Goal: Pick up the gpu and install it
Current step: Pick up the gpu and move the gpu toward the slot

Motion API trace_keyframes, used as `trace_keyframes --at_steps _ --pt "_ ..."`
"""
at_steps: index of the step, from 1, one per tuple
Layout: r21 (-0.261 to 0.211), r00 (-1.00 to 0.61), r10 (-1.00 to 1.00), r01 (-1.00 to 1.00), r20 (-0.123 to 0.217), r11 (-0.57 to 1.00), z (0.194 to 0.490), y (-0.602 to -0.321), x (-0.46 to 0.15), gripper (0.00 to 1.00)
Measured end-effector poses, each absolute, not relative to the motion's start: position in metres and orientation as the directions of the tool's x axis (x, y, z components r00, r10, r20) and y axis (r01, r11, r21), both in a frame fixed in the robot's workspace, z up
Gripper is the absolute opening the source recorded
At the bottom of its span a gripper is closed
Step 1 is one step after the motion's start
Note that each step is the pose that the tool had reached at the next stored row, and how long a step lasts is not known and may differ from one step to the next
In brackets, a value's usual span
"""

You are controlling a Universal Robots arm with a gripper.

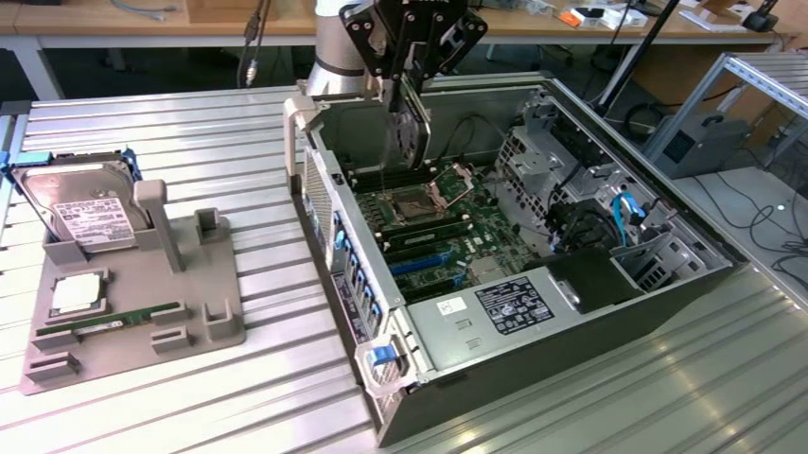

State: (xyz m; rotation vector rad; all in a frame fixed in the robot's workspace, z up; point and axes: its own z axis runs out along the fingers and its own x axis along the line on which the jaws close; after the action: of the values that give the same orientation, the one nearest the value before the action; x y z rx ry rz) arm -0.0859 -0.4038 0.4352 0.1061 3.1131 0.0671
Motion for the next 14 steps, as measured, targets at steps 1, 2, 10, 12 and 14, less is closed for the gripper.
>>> trace_keyframes --at_steps 1,2,10,12,14 --pt "0.044 -0.997 0.069 0.067 -0.024 0.997 0.435 -0.404 -0.084 0.27" --pt "0.044 -0.997 0.068 0.067 -0.024 0.997 0.435 -0.404 -0.082 0.27" --pt "0.043 -0.997 0.069 0.067 -0.025 0.997 0.435 -0.404 -0.073 0.27" --pt "0.043 -0.997 0.069 0.067 -0.025 0.997 0.435 -0.404 -0.07 0.27" --pt "0.042 -0.997 0.069 0.067 -0.025 0.997 0.435 -0.404 -0.067 0.27"
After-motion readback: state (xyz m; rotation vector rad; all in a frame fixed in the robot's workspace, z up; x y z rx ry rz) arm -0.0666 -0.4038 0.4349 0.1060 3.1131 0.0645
